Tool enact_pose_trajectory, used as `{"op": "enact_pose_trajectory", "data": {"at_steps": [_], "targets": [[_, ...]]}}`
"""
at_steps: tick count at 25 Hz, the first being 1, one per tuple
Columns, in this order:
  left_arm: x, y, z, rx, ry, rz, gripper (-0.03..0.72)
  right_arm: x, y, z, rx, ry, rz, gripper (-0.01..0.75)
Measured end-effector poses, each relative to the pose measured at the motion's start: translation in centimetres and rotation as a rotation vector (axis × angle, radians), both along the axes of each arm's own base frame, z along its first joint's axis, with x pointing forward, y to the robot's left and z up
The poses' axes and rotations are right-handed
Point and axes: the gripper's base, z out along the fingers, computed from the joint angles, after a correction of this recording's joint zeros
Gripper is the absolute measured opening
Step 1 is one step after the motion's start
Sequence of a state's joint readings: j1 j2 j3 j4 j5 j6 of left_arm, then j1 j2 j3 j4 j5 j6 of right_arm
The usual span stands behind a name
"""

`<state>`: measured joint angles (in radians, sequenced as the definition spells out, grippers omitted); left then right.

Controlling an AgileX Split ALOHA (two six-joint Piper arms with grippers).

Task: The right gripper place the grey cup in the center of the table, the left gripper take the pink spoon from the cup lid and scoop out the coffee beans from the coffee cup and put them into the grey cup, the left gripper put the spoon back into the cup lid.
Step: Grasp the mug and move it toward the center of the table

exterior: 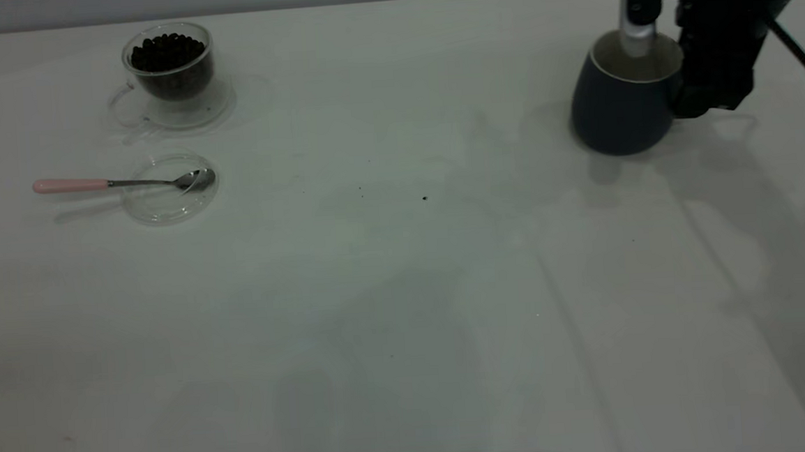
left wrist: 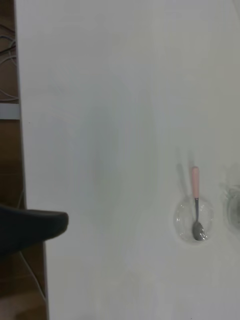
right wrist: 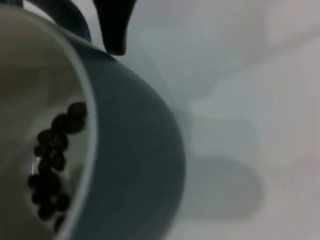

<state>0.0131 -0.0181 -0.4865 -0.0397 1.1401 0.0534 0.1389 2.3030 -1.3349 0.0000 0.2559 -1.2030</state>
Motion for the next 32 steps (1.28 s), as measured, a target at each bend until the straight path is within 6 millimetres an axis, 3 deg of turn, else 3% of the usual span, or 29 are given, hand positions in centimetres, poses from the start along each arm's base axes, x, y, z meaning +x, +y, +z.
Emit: {"op": "enact_pose_trajectory", "data": {"at_steps": [8, 19, 26, 29, 32], "targets": [[0.0, 0.0, 0.0, -0.001, 0.000, 0.001, 0.505, -0.9, 5.7, 0.1, 0.045, -0.012, 0.079, 0.597], [0.0, 0.0, 0.0, -0.001, 0.000, 0.001, 0.505, -3.7, 14.2, 0.2, 0.221, -0.015, 0.049, 0.596], [0.0, 0.0, 0.0, -0.001, 0.000, 0.001, 0.505, -4.5, 16.9, 0.6, 0.335, -0.036, -0.051, 0.596], [0.0, 0.0, 0.0, -0.001, 0.000, 0.001, 0.505, -4.7, 17.1, 2.5, 0.387, -0.012, -0.088, 0.595], [0.0, 0.0, 0.0, -0.001, 0.000, 0.000, 0.505, -5.2, 16.9, 7.4, 0.474, 0.039, -0.127, 0.595]]}}
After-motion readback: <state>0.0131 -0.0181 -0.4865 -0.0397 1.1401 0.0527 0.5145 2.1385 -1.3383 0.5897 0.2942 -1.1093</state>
